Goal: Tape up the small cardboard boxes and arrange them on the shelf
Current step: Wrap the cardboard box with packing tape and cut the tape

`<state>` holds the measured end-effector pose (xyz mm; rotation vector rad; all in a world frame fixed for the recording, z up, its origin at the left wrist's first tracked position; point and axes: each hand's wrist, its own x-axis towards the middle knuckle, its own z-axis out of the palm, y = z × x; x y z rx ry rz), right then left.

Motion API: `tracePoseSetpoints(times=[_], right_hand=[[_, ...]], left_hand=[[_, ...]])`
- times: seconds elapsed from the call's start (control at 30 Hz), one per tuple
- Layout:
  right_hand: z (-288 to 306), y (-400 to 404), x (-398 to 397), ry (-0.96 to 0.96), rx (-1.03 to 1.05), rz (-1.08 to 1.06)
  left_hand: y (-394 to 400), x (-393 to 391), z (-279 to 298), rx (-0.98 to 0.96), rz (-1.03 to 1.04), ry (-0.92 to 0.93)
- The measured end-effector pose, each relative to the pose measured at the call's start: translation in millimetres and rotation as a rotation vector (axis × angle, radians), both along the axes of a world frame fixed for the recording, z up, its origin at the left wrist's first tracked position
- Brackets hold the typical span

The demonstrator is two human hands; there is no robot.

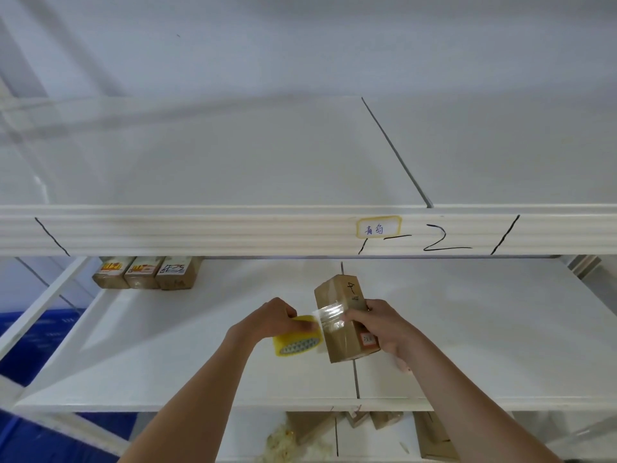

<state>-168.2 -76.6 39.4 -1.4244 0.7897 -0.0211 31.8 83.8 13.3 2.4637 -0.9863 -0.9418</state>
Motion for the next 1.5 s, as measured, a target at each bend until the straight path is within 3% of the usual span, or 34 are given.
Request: tracePoseSetpoints(times=[0.47,0.77,1.2,1.5], right_hand=[[-10,-3,-6,-0.151,0.221,0.006],[-2,-6,-7,-0.107,0.142,-0.046],[-5,6,-10,-0.079,0.057,-0.232],[-12,7,-8,0.032,-0.011,-0.136]], left_hand=[[-6,-8,30,-0.135,-0.040,0.147],[-7,-11,25,-0.165,0.010,0.184],[-15,-15,8,-0.037,-0.033,-0.200],[-19,-23,2,-0.071,-0.038,-0.218]])
